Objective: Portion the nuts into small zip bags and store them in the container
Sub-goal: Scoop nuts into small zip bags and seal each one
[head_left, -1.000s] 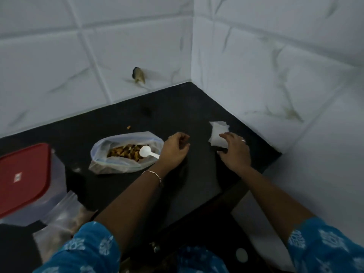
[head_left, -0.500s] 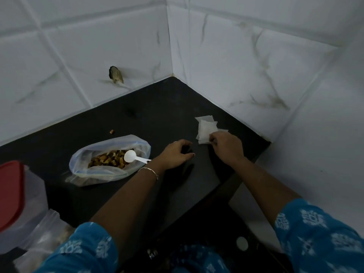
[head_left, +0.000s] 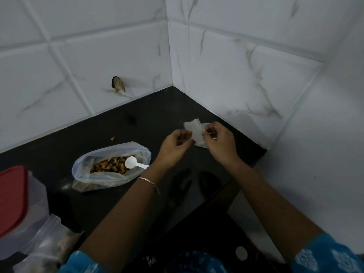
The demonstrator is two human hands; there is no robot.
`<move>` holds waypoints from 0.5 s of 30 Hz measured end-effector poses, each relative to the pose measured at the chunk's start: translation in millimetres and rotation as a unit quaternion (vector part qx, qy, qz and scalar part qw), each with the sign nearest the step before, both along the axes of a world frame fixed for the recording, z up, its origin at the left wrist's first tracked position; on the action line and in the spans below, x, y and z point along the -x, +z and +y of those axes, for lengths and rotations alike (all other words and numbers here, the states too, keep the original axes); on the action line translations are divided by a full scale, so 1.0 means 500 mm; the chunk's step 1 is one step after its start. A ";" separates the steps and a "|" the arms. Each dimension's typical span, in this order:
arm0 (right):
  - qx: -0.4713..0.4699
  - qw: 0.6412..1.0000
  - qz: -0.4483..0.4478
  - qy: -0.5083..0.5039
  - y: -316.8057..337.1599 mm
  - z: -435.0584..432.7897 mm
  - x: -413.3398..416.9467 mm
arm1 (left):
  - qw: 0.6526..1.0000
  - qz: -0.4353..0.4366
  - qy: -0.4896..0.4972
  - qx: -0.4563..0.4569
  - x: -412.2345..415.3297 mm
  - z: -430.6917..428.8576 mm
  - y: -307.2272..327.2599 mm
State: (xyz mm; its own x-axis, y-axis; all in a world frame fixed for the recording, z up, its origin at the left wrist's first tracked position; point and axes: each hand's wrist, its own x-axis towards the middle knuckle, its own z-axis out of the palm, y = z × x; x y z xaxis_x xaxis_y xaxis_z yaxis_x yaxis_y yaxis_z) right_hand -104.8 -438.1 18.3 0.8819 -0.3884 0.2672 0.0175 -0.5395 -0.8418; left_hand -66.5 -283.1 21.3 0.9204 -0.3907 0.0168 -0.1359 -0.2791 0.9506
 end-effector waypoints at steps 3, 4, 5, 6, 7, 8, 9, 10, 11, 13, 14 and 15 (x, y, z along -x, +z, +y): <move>-0.031 0.999 -0.003 0.036 0.023 0.036 0.006 | 0.997 -0.006 0.066 0.045 0.008 0.022 0.027; -0.038 0.998 -0.004 0.046 0.030 0.049 0.006 | 0.996 -0.003 0.077 0.053 0.011 0.031 0.034; -0.044 0.997 -0.006 0.058 0.037 0.063 0.004 | 0.994 0.004 0.086 0.063 0.016 0.042 0.039; -0.053 0.996 -0.010 0.069 0.042 0.078 0.003 | 0.992 0.014 0.096 0.077 0.022 0.053 0.044; -0.069 0.994 -0.012 0.082 0.047 0.093 0.001 | 0.989 0.027 0.109 0.099 0.031 0.065 0.050; -0.090 0.991 -0.013 0.098 0.051 0.111 0.001 | 0.984 0.036 0.125 0.120 0.043 0.078 0.055; -0.109 0.987 -0.016 0.115 0.054 0.127 0.002 | 0.980 0.040 0.141 0.137 0.055 0.089 0.058; -0.121 0.984 -0.021 0.132 0.057 0.146 0.003 | 0.975 0.039 0.161 0.145 0.068 0.105 0.059; -0.124 0.981 -0.025 0.148 0.059 0.164 0.005 | 0.971 0.042 0.181 0.148 0.080 0.122 0.056; -0.124 0.975 -0.021 0.182 0.063 0.203 0.010 | 0.965 0.049 0.214 0.144 0.102 0.164 0.051; -0.125 0.972 -0.016 0.196 0.063 0.220 0.014 | 0.964 0.045 0.225 0.135 0.113 0.182 0.051; -0.127 0.969 -0.010 0.213 0.064 0.239 0.017 | 0.965 0.023 0.240 0.107 0.123 0.203 0.049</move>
State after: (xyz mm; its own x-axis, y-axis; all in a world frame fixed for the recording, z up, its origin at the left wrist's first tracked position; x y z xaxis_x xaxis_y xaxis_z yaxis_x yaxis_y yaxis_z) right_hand -113.5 -318.7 50.2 0.9724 -0.0453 0.2288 0.2102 -0.2549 -0.9438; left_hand -128.1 -181.7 46.0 0.9961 0.0881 0.0050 0.0035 -0.0963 0.9953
